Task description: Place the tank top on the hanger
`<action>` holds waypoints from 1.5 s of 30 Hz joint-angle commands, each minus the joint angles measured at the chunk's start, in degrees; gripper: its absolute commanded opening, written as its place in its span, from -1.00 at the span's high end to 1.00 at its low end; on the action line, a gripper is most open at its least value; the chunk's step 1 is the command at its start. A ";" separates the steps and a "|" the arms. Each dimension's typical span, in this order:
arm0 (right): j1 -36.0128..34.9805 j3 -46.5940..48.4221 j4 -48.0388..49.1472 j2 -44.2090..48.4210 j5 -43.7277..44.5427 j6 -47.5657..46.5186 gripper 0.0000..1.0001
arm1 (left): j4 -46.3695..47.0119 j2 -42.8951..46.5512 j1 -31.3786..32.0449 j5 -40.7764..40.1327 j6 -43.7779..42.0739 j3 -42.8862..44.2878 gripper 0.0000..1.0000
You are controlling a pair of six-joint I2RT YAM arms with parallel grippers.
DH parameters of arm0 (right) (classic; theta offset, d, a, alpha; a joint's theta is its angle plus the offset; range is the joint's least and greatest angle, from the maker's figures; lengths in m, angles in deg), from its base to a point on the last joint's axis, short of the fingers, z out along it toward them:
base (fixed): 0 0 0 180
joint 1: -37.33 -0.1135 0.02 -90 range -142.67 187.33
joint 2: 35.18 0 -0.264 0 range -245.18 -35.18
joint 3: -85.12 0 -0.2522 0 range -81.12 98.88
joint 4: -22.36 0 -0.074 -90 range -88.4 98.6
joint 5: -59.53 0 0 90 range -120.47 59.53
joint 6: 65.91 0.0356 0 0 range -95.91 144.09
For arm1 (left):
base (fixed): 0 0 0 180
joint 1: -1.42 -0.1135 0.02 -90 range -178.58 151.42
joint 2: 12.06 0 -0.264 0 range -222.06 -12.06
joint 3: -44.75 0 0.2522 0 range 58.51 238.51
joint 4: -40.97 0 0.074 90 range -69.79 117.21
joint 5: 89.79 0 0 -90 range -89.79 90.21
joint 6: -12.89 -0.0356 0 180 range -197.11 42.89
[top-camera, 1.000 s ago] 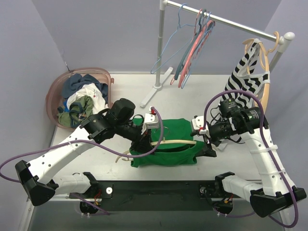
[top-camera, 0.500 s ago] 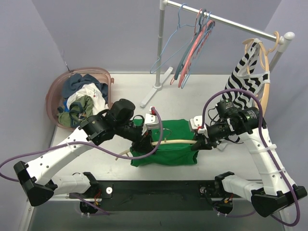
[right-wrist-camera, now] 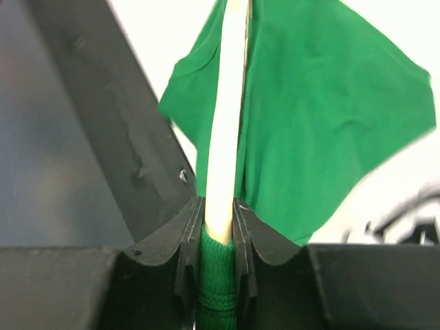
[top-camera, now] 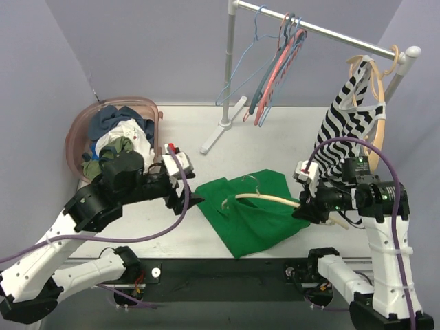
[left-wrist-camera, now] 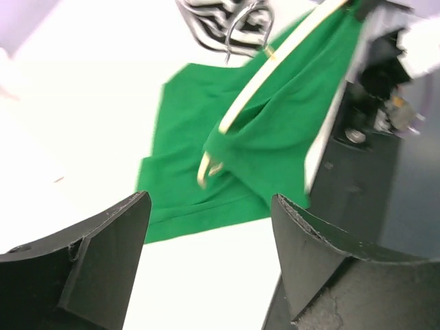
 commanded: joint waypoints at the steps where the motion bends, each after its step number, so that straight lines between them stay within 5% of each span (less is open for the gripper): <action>1: 8.57 -2.01 3.28 5.41 -1.13 8.66 1.00 | 2.35 6.41 -0.59 -8.67 0.13 -3.96 -0.64; 12: 25.89 -1.31 13.75 9.99 -2.46 21.93 1.00 | 6.40 19.16 -0.59 -7.27 9.71 -17.85 -0.65; 31: 30.12 17.66 39.59 -0.71 13.28 44.61 1.00 | 6.49 28.92 -0.50 -7.71 15.25 -23.83 -0.66; 45: 33.90 31.56 46.19 -12.23 17.86 52.00 1.00 | 9.56 28.74 -0.50 -7.27 16.48 -25.50 -0.66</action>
